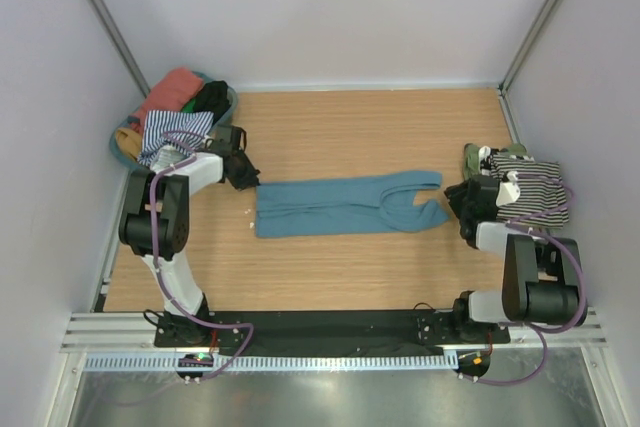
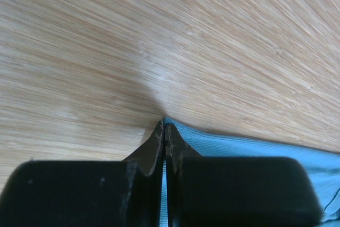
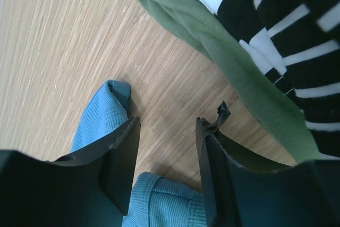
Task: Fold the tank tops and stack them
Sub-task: Fold the tank top
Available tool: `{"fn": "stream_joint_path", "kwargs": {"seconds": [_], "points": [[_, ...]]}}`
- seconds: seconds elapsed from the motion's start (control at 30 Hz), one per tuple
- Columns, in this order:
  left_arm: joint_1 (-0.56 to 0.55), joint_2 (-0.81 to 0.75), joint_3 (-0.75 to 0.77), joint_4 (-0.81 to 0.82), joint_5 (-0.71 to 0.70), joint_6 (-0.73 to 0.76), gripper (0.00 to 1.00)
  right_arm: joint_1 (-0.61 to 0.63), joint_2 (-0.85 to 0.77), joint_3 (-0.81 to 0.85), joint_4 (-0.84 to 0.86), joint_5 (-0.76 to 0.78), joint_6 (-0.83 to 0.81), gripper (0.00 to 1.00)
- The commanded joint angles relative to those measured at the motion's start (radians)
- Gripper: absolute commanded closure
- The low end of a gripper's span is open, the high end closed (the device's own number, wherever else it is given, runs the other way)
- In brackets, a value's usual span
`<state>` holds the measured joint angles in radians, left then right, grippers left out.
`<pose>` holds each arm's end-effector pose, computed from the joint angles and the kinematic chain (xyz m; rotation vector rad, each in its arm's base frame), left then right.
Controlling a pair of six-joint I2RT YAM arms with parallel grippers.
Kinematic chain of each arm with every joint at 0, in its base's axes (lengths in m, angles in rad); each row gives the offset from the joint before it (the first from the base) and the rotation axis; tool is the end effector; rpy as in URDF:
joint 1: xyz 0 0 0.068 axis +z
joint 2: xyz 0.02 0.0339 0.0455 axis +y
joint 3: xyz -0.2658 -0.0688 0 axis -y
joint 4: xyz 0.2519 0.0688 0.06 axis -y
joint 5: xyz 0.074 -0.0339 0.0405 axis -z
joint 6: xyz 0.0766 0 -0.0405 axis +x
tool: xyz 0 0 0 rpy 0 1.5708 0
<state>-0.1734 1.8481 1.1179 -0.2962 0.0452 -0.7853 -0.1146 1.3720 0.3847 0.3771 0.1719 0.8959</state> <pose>0.3918 -0.0721 0.1171 -0.7826 2.5333 -0.3945 0.2755 -0.0449 0.1112 1.1409 1.8604 0.2588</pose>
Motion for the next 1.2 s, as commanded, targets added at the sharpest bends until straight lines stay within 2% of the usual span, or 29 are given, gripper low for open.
{"fn": "stream_joint_path", "kwargs": {"seconds": [0.0, 0.2, 0.27, 0.33, 0.37, 0.43, 0.47, 0.6, 0.63, 0.73, 0.87, 0.93, 1.07, 1.17], "points": [[0.012, -0.044, -0.013, -0.001, -0.030, 0.008, 1.00, -0.002, -0.054, 0.046, -0.010, 0.020, -0.040, 0.48], [0.012, -0.066, -0.020, -0.011, -0.065, 0.008, 1.00, 0.024, -0.070, 0.166, -0.205, -0.014, -0.098, 0.51], [0.018, -0.069, -0.023, -0.015, -0.065, 0.008, 1.00, 0.044, -0.079, 0.213, -0.298, -0.032, -0.117, 0.48], [0.031, -0.070, -0.029, -0.015, -0.061, 0.004, 1.00, 0.064, -0.083, 0.246, -0.371, -0.032, -0.146, 0.40], [0.034, -0.072, -0.032, -0.015, -0.061, 0.004, 1.00, 0.076, -0.088, 0.272, -0.458, -0.023, -0.153, 0.38], [0.040, -0.079, -0.041, -0.015, -0.068, 0.004, 1.00, 0.115, -0.093, 0.287, -0.541, -0.015, -0.175, 0.36], [0.041, -0.082, -0.044, -0.014, -0.071, 0.001, 1.00, 0.148, -0.096, 0.293, -0.559, -0.006, -0.181, 0.36], [0.048, -0.110, -0.070, -0.012, -0.091, -0.011, 1.00, 0.207, -0.096, 0.296, -0.635, -0.011, -0.203, 0.53], [0.049, -0.124, -0.088, -0.009, -0.093, -0.017, 1.00, 0.228, -0.097, 0.295, -0.648, -0.015, -0.209, 0.54], [0.051, -0.151, -0.136, 0.029, -0.082, -0.040, 1.00, 0.253, -0.099, 0.298, -0.685, 0.003, -0.232, 0.52], [0.049, -0.168, -0.164, 0.039, -0.088, -0.046, 1.00, 0.257, -0.091, 0.303, -0.704, 0.011, -0.252, 0.43], [0.049, -0.174, -0.170, 0.038, -0.090, -0.046, 1.00, 0.259, -0.061, 0.307, -0.698, 0.008, -0.258, 0.43], [0.051, -0.188, -0.176, 0.037, -0.099, -0.046, 1.00, 0.257, 0.022, 0.341, -0.689, 0.017, -0.258, 0.50], [0.051, -0.205, -0.191, 0.037, -0.107, -0.048, 1.00, 0.257, 0.070, 0.371, -0.666, 0.044, -0.242, 0.76]]}}
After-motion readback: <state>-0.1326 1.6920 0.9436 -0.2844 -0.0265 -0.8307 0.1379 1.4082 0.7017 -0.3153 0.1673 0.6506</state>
